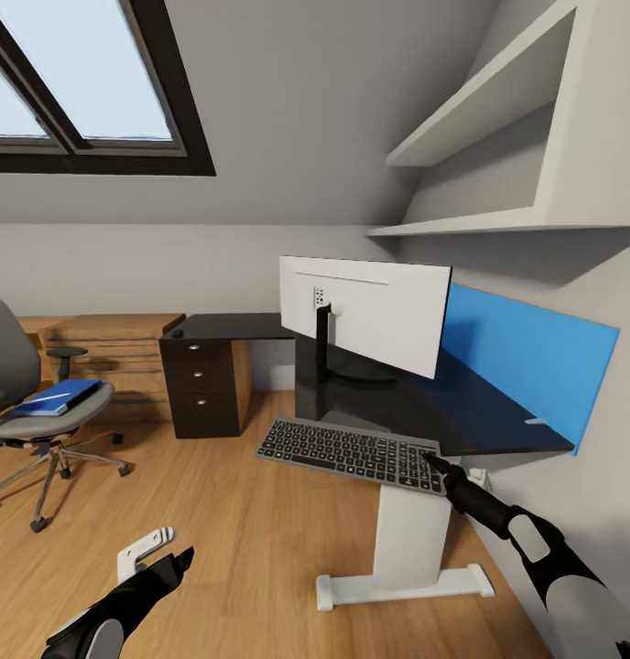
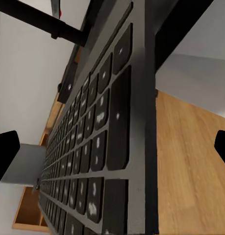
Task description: In the bedroom, organize the workspace by keeping the computer under the desk, ensuring the monitor is on the desk, placing the keyboard on the desk next to the monitor, placing the mouse on the desk next to the keyboard, moving the folder from the swivel chair onto the desk next to the mouse, stacking the notebook on top of the folder with the pen on top of the notebook, and positioning the swivel chair next to the desk.
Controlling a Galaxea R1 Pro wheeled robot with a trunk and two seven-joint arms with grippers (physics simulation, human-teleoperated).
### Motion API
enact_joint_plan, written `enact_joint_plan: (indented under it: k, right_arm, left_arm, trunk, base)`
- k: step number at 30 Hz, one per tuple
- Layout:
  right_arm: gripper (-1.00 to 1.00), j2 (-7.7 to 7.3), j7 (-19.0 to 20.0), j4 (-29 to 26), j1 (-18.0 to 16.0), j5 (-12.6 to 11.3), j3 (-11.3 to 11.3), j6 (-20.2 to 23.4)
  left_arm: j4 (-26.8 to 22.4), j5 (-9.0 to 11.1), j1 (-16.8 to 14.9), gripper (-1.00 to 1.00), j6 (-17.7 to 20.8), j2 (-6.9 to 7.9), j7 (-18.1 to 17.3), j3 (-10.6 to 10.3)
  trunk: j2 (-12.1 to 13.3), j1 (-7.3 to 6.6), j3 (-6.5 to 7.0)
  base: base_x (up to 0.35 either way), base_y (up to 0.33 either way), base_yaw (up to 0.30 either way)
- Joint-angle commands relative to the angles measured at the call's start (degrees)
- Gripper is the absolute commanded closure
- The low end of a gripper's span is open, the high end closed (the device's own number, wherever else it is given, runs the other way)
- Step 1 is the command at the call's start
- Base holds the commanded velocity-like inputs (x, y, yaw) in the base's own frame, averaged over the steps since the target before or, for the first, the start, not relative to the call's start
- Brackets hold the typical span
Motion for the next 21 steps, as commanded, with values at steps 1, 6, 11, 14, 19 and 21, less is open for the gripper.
enact_joint_plan:
  k: [1,6,11,14,19,21]
  right_arm:
    - [-1.0,0.02,0.08,0.02,-0.05,-0.2,-0.24,0.44]
    - [-1.0,0.02,0.08,0.02,-0.05,-0.17,-0.21,0.44]
    - [-1.0,0.02,0.08,0.72,-0.05,-0.12,-0.05,0.44]
    - [-1.0,0.02,0.08,1.67,-0.05,-0.1,0.16,0.48]
    - [1.0,0.02,0.12,1.82,-0.05,-0.1,0.19,0.57]
    - [1.0,0.02,0.13,1.85,-0.05,-0.1,0.25,0.65]
  left_arm:
    - [-0.08,0.6,-0.02,-1.0,0.21,-0.03,0.44,0.04]
    - [-0.08,0.6,-0.02,-1.0,0.22,-0.02,0.49,0.04]
    - [-0.08,0.6,-0.02,-1.0,0.22,-0.02,0.5,0.04]
    - [-0.08,0.59,-0.02,-1.0,0.22,-0.02,0.51,0.11]
    - [-0.08,0.59,-0.02,-1.0,0.22,-0.02,0.51,0.13]
    - [-0.08,0.59,-0.02,-1.0,0.22,-0.02,0.51,0.13]
  trunk:
    - [-0.03,0.01,-0.05]
    - [-0.03,0.01,-0.05]
    - [-0.03,0.01,-0.05]
    - [-0.03,0.01,-0.05]
    - [-0.03,0.01,-0.05]
    - [-0.03,0.01,-0.05]
  base:
    - [0.055,0.045,0.0]
    - [0.022,0.018,0.0]
    - [0.004,0.004,0.0]
    - [0.001,0.0,0.0]
    - [0.0,0.0,0.0]
    - [0.0,0.0,0.0]
